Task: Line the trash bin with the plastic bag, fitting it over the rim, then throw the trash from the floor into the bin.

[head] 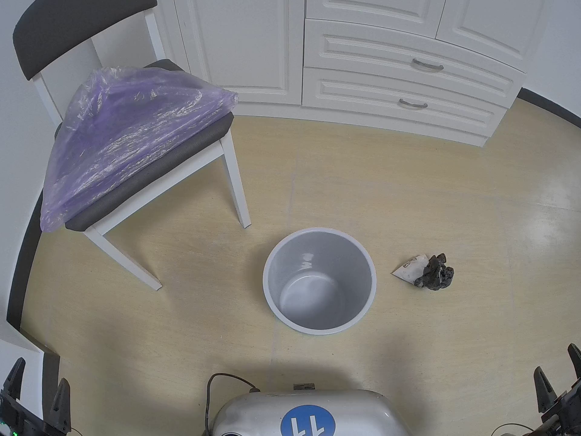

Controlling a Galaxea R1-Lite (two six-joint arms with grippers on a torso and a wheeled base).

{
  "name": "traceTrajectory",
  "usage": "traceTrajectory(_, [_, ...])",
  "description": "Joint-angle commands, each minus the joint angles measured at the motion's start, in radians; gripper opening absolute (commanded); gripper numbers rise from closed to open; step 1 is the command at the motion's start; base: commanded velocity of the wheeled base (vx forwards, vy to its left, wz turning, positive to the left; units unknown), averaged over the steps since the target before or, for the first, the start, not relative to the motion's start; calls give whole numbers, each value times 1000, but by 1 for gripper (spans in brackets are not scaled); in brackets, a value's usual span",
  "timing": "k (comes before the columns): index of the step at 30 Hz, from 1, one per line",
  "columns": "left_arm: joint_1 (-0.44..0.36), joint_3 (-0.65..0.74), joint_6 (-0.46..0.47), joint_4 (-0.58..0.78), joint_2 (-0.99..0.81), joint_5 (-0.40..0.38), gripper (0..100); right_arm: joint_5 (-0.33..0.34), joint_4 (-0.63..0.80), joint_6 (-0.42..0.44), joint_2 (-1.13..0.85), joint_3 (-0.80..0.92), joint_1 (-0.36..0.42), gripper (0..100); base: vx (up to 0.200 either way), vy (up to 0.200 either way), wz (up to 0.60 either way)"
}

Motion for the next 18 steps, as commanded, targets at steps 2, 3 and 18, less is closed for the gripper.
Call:
traceTrajectory(2, [0,17,1,0,-16,1,100,1,-2,-3,-52,16,-19,100,0,0,0])
traceTrajectory(3, [0,17,1,0,-16,1,100,1,-2,-3,-52,16,-19,100,0,0,0])
traceTrajectory(18, [0,17,3,0,-16,-1,100,2,-3,6,-52,16,-19,100,0,0,0])
